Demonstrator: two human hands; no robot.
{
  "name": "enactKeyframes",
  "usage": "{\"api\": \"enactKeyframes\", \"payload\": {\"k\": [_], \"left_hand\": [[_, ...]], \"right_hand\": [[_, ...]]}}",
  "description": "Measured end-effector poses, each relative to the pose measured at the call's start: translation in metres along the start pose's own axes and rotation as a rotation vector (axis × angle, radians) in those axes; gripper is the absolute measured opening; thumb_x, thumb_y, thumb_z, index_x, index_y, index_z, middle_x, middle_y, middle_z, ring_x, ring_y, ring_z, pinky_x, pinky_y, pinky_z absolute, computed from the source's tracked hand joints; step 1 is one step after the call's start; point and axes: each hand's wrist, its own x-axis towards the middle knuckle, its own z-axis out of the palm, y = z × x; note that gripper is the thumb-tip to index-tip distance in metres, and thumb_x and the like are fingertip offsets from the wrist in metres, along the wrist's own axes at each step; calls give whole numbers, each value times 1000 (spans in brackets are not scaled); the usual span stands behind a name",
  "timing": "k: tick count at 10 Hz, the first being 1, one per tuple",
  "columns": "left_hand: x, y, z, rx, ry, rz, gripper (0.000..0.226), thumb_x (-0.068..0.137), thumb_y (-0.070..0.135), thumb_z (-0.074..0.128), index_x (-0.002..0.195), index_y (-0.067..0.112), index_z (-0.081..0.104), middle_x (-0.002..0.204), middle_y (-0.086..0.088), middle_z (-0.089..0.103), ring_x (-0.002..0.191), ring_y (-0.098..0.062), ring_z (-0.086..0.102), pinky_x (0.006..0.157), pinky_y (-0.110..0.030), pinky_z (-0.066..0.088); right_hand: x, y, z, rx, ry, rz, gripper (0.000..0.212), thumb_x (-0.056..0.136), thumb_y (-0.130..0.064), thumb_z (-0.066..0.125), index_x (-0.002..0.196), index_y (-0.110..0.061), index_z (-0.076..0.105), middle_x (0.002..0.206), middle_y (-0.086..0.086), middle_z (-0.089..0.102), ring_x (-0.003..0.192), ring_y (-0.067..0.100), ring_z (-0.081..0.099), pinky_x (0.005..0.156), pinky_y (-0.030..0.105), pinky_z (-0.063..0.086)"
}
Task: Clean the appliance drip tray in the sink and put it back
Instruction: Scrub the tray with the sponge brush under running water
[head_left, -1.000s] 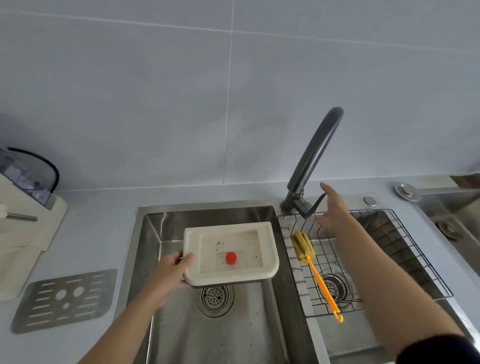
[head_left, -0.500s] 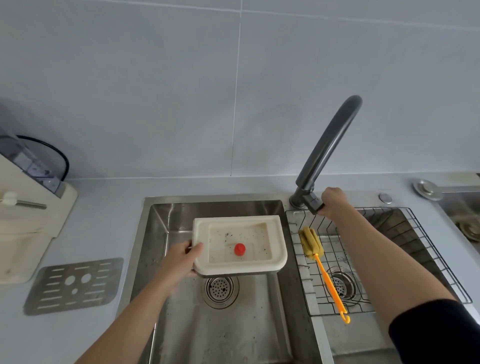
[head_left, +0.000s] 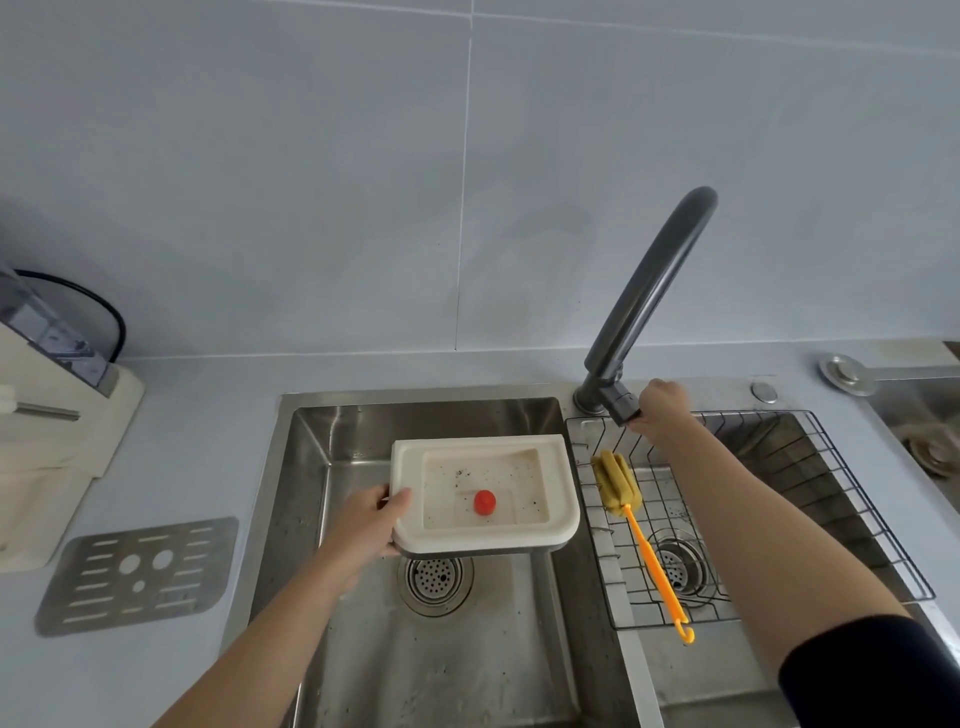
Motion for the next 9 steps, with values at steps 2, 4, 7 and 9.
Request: {"api": "enactKeyframes", "payload": {"k": [2,4,7,9], "left_hand": [[2,-1,2,5,-3,-13,28,93,18,45,116,4,55,100,-11,65,86,-24,64,64,-32,56],[4,-2,4,9,-14,-1,30,93,19,45,119,7,54,96,-6,65,80,-15,64,60,-29,56],[5,-1,8,18,-12,16,27,93,18,45,116,8,55,84,2,63,74,-10,62,52,-23,54],[7,-1,9,34,-12,26,27,93,18,45,115,7,55,86,0,64,73,-9,62,47,-19,53]], "right_hand": [[6,3,5,78,26,-4,13,89,-12,56,97,-1,53,60,1,30,54,10,31,43,17,22],[9,4,9,133,25,31,16,89,-12,56,99,0,53,60,1,31,52,8,29,44,16,25],[18,5,15,537,36,149,9,91,-13,52,89,-4,50,62,1,34,53,9,33,48,19,33],[13,17,25,867,-51,127,23,94,-8,36,77,-8,51,85,13,46,66,17,47,67,30,49]]}}
